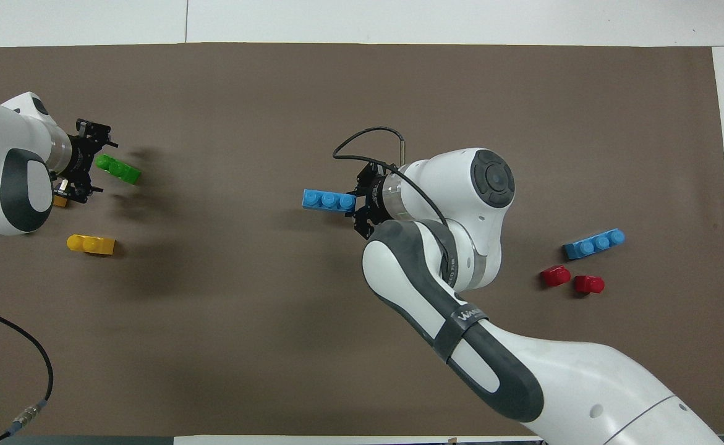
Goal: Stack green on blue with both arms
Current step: 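Grasp the green brick with the left gripper and lift it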
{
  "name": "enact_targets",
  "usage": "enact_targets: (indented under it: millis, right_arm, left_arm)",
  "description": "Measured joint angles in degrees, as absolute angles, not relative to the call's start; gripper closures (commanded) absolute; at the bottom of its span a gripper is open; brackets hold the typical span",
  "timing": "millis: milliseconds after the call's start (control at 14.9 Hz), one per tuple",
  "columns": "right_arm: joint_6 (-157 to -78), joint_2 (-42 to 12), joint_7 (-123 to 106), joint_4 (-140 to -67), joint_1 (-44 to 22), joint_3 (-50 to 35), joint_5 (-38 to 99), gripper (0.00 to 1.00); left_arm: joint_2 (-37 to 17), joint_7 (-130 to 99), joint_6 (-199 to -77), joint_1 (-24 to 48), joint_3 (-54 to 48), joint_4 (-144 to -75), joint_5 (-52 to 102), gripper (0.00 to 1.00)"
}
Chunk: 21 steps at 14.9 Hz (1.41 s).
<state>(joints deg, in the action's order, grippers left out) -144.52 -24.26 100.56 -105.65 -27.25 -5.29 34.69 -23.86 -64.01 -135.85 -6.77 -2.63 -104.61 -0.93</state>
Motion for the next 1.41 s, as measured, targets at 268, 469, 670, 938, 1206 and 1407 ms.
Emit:
enact_targets:
  millis: [268, 469, 670, 938, 1206, 1407]
  right_arm:
    - [-146.69, -25.46, 101.01, -106.29, -28.41, -5.28, 34.69, 1.00]
    - [-146.86, -25.55, 100.48, -107.20, -28.69, -5.28, 34.69, 1.00]
    - [-147.55, -25.96, 97.58, -108.22, -28.73, -5.27, 34.69, 1.00]
    - [-147.71, -26.12, 96.28, -109.03, -28.73, -5.26, 34.69, 1.00]
    - [-148.45, -26.12, 96.28, -109.30, -28.78, -5.26, 34.71, 1.00]
    - [-149.26, -26.12, 96.28, -109.61, -28.80, -5.26, 34.72, 1.00]
  left_arm:
    - [-24.43, -64.17, -137.35, -7.02, -2.64, -105.14, -0.94, 0.32]
    - [-24.44, -65.04, -137.78, -7.02, -2.69, -105.37, -0.95, 0.87]
    - [-24.44, -65.20, -137.88, -7.02, -2.71, -105.37, -0.95, 1.00]
    - [-24.42, -65.28, -137.90, -6.99, -2.92, -105.28, -0.95, 1.00]
    - [-22.28, -68.12, -130.45, -6.05, -3.47, -102.65, -0.95, 1.00]
    - [-16.67, -74.65, -121.67, -2.47, -3.71, -101.44, -0.95, 1.00]
